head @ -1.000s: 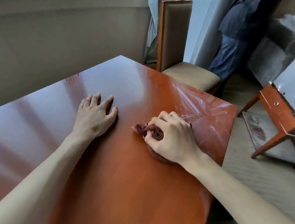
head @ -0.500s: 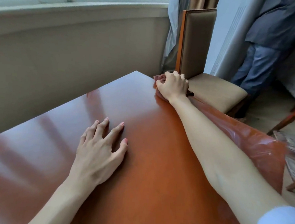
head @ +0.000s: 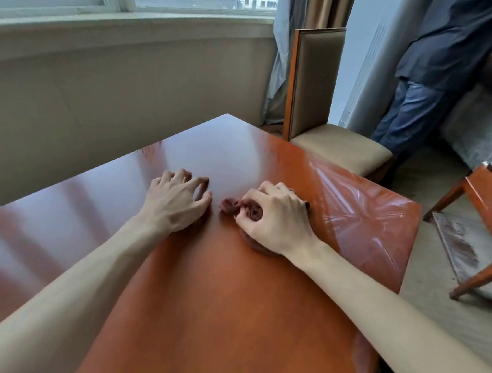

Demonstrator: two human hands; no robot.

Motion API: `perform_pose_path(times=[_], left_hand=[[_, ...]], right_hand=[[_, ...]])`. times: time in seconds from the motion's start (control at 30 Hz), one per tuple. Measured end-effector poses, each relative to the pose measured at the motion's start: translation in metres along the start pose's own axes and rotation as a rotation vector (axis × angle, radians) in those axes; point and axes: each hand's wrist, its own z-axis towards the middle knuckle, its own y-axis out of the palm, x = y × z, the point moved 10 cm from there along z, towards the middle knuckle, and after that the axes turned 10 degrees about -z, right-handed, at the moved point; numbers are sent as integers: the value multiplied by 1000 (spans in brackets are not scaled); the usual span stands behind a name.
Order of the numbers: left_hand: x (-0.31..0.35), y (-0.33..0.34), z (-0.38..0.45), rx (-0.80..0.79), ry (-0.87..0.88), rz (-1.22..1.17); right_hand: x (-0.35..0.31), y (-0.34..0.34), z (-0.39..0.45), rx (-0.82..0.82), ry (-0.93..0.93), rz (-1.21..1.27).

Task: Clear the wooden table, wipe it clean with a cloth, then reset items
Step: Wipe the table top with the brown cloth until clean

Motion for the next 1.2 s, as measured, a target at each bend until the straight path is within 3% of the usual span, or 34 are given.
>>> perform_pose_path(times=[0.13, 0.3, 0.5, 0.7, 0.87, 1.0, 1.1, 1.2], left_hand=[[-41, -2, 2, 26, -89, -63], [-45, 7, 8, 42, -82, -58], [-46, 8, 7, 42, -106, -17], [-41, 5, 4, 9, -107, -54], [-54, -27, 12, 12, -101, -542], [-102, -50, 8, 127, -172, -307], [-140, -45, -1, 144, -308, -127], [-154, -38, -5, 154, -339, -62]], right_hand=[[40, 42, 88, -14, 113, -71], [84, 94, 210, 21, 251, -117], [88, 147, 307, 11, 357, -133], [13, 121, 237, -21, 163, -99], [-72, 61, 91, -31, -104, 30], [-130, 41, 19, -54, -341, 106], [-134, 49, 49, -11, -310, 117], [-146, 81, 106, -37, -283, 80]])
